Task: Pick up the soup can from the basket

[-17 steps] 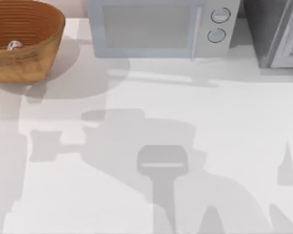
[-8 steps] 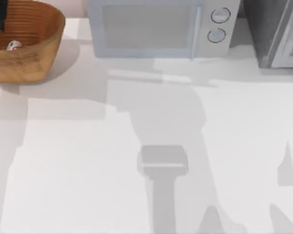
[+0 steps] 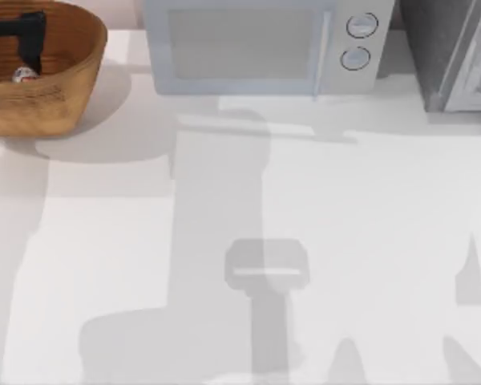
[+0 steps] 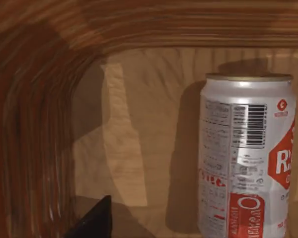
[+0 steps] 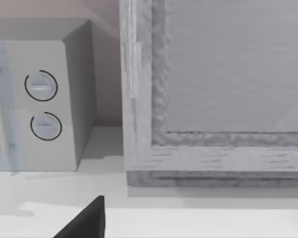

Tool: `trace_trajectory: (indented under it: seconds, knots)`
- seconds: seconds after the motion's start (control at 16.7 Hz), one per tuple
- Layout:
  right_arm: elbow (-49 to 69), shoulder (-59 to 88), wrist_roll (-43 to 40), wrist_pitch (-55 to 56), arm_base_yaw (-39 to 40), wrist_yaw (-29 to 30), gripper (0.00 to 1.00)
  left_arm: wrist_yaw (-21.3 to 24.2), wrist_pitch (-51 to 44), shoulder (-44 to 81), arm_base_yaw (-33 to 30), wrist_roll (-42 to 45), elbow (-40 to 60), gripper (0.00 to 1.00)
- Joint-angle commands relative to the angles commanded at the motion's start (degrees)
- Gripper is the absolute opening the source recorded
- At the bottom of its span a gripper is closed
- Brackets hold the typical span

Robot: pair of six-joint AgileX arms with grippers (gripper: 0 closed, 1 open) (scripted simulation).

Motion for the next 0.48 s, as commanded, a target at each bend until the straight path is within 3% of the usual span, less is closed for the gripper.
trace_trajectory:
  seconds: [0.48]
  knots:
    - [0.0, 0.0, 0.0, 0.0, 0.0, 0.0, 1.0, 0.16, -0.4, 1.23, 0.13, 0.05, 1.6, 1.0]
